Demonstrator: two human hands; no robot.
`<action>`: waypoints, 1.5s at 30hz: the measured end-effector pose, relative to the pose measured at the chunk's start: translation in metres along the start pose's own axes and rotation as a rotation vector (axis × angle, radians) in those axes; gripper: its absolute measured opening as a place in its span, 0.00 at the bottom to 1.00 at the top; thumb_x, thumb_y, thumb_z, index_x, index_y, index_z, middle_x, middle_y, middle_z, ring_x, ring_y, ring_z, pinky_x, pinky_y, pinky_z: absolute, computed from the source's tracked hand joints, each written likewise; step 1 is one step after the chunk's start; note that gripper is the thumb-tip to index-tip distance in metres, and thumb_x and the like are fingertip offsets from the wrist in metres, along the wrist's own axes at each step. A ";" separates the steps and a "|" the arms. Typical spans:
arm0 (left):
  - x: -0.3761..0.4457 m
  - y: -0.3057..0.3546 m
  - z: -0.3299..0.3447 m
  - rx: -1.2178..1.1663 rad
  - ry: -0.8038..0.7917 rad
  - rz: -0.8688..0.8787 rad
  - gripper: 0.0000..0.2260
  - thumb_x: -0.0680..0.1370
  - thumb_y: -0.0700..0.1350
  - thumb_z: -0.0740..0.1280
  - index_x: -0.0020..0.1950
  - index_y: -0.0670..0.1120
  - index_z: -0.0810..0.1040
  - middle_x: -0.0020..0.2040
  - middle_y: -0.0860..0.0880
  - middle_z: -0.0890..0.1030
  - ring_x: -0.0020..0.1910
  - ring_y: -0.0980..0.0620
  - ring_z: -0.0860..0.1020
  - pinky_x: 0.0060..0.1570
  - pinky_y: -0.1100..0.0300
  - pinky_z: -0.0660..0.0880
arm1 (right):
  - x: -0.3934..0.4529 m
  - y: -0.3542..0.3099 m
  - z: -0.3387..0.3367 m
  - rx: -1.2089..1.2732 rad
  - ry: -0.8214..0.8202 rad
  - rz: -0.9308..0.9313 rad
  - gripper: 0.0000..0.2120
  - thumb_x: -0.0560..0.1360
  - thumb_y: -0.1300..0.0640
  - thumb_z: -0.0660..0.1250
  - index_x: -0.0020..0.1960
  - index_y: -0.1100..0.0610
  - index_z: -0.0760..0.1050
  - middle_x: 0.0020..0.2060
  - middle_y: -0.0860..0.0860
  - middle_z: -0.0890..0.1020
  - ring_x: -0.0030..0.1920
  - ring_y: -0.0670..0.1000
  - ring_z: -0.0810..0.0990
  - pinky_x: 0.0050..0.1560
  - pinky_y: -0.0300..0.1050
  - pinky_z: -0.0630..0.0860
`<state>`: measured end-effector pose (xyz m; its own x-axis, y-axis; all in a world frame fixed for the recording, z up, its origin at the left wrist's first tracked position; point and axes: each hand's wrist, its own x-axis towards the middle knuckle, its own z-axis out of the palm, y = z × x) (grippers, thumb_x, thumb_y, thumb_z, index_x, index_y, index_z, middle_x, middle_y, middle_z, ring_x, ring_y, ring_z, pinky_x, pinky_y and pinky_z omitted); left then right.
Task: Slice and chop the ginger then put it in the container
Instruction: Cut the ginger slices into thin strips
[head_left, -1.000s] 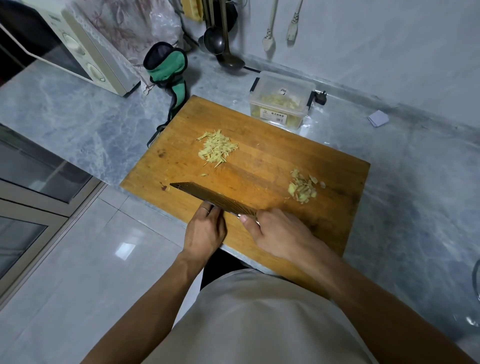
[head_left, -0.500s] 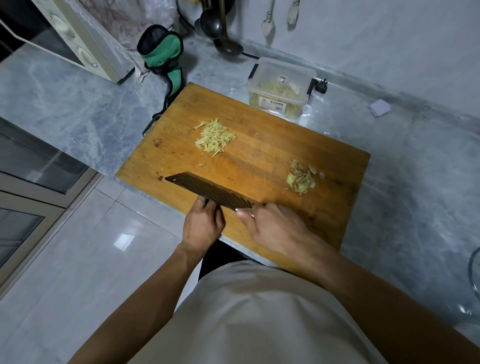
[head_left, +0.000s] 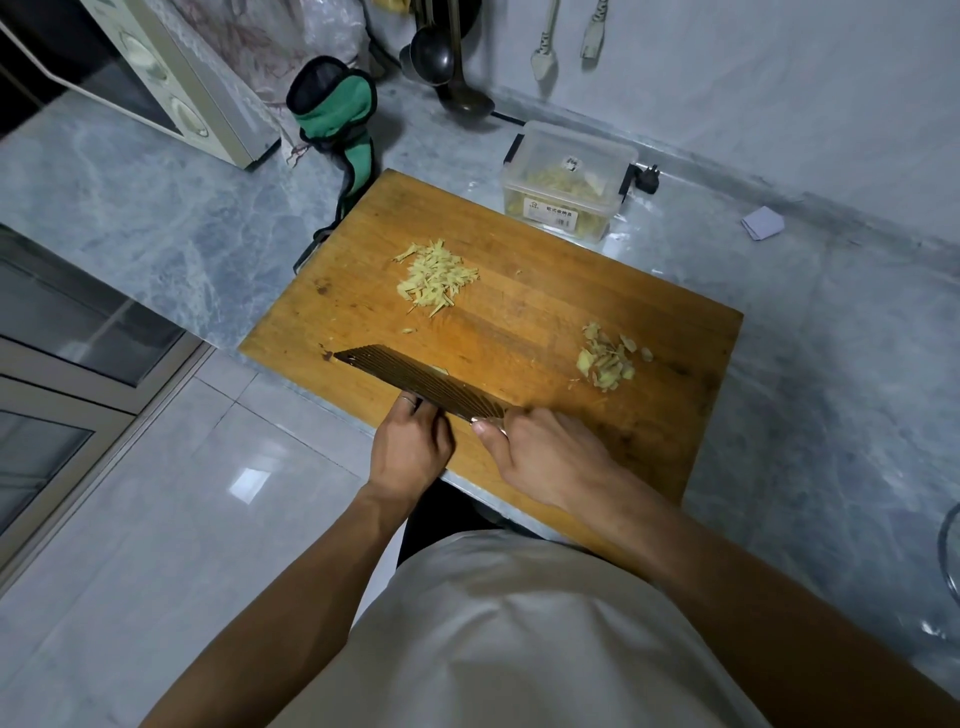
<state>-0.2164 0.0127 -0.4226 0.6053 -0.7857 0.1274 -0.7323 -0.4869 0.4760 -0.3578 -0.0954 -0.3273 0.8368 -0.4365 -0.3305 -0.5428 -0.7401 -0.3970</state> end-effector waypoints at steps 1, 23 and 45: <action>0.000 0.000 0.000 0.002 -0.002 -0.006 0.15 0.73 0.42 0.55 0.46 0.40 0.81 0.44 0.38 0.79 0.35 0.37 0.77 0.29 0.58 0.70 | -0.001 0.000 0.000 0.000 0.006 -0.006 0.27 0.85 0.41 0.49 0.52 0.59 0.78 0.41 0.60 0.81 0.42 0.63 0.80 0.37 0.47 0.64; -0.002 0.001 0.000 -0.023 0.058 -0.002 0.07 0.70 0.34 0.64 0.43 0.38 0.81 0.46 0.37 0.80 0.33 0.37 0.77 0.29 0.60 0.70 | 0.003 -0.005 -0.001 0.001 0.002 0.003 0.27 0.85 0.41 0.49 0.49 0.59 0.77 0.40 0.59 0.80 0.39 0.61 0.77 0.36 0.46 0.63; -0.006 0.001 0.001 -0.041 0.044 0.016 0.12 0.74 0.37 0.59 0.50 0.40 0.81 0.53 0.40 0.81 0.45 0.38 0.80 0.31 0.58 0.73 | 0.002 -0.008 -0.002 0.032 0.005 0.015 0.26 0.85 0.40 0.48 0.46 0.57 0.74 0.38 0.57 0.77 0.37 0.60 0.75 0.36 0.47 0.64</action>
<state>-0.2209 0.0161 -0.4240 0.6072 -0.7754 0.1736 -0.7293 -0.4571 0.5091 -0.3520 -0.0915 -0.3235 0.8291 -0.4495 -0.3326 -0.5569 -0.7166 -0.4198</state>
